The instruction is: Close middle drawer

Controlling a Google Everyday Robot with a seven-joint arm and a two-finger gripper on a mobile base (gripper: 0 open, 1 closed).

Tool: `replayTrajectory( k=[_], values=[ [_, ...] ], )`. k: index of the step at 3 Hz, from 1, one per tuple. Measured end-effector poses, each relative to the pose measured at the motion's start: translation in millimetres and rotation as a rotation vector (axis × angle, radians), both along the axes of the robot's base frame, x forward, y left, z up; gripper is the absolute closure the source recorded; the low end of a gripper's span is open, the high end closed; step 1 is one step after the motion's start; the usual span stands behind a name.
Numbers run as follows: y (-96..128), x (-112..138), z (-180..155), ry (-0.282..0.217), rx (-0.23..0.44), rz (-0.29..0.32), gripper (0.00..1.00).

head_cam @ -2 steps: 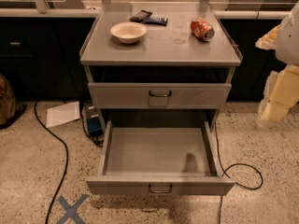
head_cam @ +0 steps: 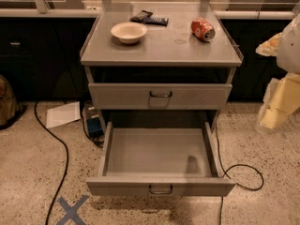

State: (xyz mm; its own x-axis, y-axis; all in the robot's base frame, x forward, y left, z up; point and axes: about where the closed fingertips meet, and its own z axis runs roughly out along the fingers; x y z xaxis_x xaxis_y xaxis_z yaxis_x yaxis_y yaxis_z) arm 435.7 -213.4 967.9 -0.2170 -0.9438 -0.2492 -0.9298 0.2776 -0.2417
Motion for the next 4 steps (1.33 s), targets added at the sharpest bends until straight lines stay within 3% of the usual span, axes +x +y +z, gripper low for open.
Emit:
replayTrajectory(
  k=[1, 2, 3, 4],
  values=[
    [14.6, -3.5, -35.3, 0.019, 0.073, 0.022, 0.00],
    [44.2, -3.1, -107.6, 0.067, 0.139, 0.059, 0.00],
    [59.2, -3.5, -182.3, 0.124, 0.184, 0.060, 0.00],
    [59.3, -3.5, -182.3, 0.124, 0.184, 0.060, 0.00]
  ],
)
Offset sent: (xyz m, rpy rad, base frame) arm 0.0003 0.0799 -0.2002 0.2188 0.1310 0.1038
